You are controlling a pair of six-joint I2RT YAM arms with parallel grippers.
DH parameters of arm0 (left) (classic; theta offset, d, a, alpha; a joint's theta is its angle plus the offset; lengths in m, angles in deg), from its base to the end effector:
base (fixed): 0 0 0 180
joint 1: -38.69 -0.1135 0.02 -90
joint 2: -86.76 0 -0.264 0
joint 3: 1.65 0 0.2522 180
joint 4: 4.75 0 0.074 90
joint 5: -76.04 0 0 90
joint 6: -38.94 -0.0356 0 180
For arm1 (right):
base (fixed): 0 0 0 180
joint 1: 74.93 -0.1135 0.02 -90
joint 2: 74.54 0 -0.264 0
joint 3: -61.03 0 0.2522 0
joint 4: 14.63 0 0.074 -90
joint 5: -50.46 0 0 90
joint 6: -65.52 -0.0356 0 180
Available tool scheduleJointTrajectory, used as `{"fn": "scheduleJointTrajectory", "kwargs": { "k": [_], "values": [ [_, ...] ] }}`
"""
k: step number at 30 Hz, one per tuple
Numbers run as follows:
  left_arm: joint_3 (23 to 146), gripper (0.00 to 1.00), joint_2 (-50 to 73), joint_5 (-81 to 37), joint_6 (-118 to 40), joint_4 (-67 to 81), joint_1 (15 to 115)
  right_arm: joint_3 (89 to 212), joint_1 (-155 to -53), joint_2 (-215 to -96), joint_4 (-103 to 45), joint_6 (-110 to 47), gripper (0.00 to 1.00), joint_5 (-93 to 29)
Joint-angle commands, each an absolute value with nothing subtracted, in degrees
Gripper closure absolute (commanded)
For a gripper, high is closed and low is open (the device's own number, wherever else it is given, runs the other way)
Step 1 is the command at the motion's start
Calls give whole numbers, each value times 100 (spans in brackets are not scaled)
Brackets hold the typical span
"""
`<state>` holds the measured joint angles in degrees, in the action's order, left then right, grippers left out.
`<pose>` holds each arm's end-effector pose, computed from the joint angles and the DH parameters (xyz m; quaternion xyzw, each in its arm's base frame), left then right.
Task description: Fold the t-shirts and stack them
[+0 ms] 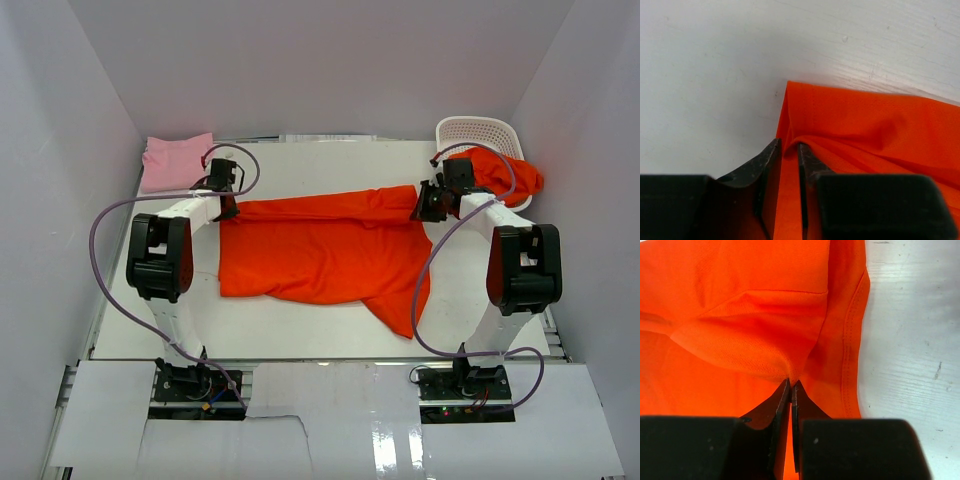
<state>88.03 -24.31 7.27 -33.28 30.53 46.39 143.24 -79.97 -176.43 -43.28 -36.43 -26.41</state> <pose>0.4067 -0.0420 0.1783 -0.1353 0.9333 0.1100 0.3138 0.3819 0.0418 0.2057 0.0154 0.9292 0.1579 0.3337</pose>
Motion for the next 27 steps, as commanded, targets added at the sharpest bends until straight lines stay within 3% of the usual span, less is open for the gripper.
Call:
{"fn": "scheduleJointTrajectory", "kwargs": {
  "k": [1, 6, 7, 8, 9, 12, 18, 27],
  "values": [
    [8691, 68, -1907, 801, -3304, 2976, 4695, 14422, -7968, -17596, -4455, -3582, 92, -2986],
    [8480, 60, -1801, 739, -3243, 2976, 4739, 14660, -7968, -17816, -4868, -3547, 91, -3075],
    [8462, 58, -1784, 739, -3234, 2976, 4748, 14704, -7968, -17877, -4930, -3547, 86, -3066],
    [8445, 53, -1775, 757, -3234, 2976, 4757, 14748, -7968, -17887, -4957, -3547, 76, -3057],
    [8436, 50, -1757, 766, -3225, 2976, 4757, 14748, -7968, -17878, -4966, -3547, 53, -3048],
    [8427, 45, -1704, 836, -3234, 2984, 4765, 14695, -7968, -17764, -4896, -3547, 33, -3066],
    [8628, 43, -1608, 1099, -3322, 3011, 4757, 15168, -7968, -17658, -4904, -3573, 26, -3136],
    [9218, 36, -2002, 784, -3287, 2976, 4651, 16364, -7950, -18422, -5194, -3626, 24, -2812]
  ]
}}
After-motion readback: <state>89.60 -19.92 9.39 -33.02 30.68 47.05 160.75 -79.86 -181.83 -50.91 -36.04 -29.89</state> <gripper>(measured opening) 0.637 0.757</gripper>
